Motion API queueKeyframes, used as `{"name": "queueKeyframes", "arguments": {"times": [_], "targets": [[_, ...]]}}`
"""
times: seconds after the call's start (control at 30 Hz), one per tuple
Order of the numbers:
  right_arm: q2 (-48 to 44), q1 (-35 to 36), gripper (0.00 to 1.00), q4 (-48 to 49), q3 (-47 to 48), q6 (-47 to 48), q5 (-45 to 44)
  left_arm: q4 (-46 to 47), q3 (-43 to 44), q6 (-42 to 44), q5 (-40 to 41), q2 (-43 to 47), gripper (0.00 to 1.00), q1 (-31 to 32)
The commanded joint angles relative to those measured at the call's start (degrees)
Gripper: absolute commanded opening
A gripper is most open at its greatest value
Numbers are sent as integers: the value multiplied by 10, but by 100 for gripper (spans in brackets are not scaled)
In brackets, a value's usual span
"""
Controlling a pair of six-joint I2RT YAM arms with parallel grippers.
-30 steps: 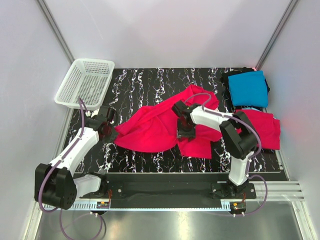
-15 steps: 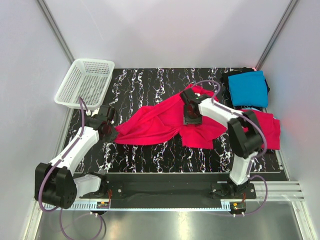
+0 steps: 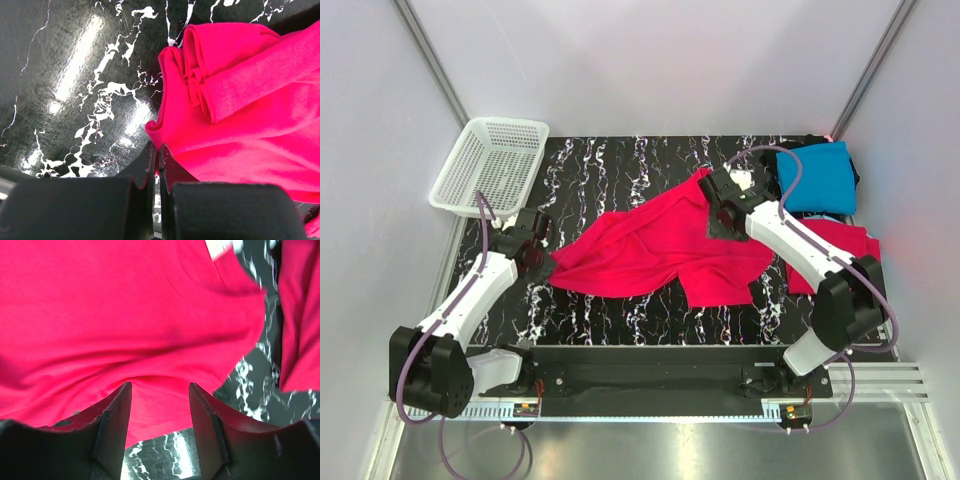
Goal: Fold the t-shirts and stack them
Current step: Flatten the tshirt out
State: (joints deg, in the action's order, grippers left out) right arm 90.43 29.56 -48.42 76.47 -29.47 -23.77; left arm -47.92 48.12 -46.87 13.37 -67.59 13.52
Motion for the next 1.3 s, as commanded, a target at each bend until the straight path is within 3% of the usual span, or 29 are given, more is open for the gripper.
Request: {"name": "queueKeyframes", "arguments": {"times": [0.0, 0.43, 0.7, 1.03, 1.27], "targets": [[3, -13, 56, -33, -46, -57, -29, 1, 22, 9, 10, 16, 0, 1], [-152, -24, 52, -30, -242, -205, 1, 1, 9, 9, 9, 18, 0, 1], [-159, -26, 50, -16, -296, -230, 48, -1, 7, 10, 7, 30, 0, 1], [-148, -31, 56, 6, -341, -245, 58, -1, 11, 11, 3, 25, 0, 1], [-153, -83, 56, 50, -351, -198, 95, -2, 8, 15, 6, 28, 0, 1]]}}
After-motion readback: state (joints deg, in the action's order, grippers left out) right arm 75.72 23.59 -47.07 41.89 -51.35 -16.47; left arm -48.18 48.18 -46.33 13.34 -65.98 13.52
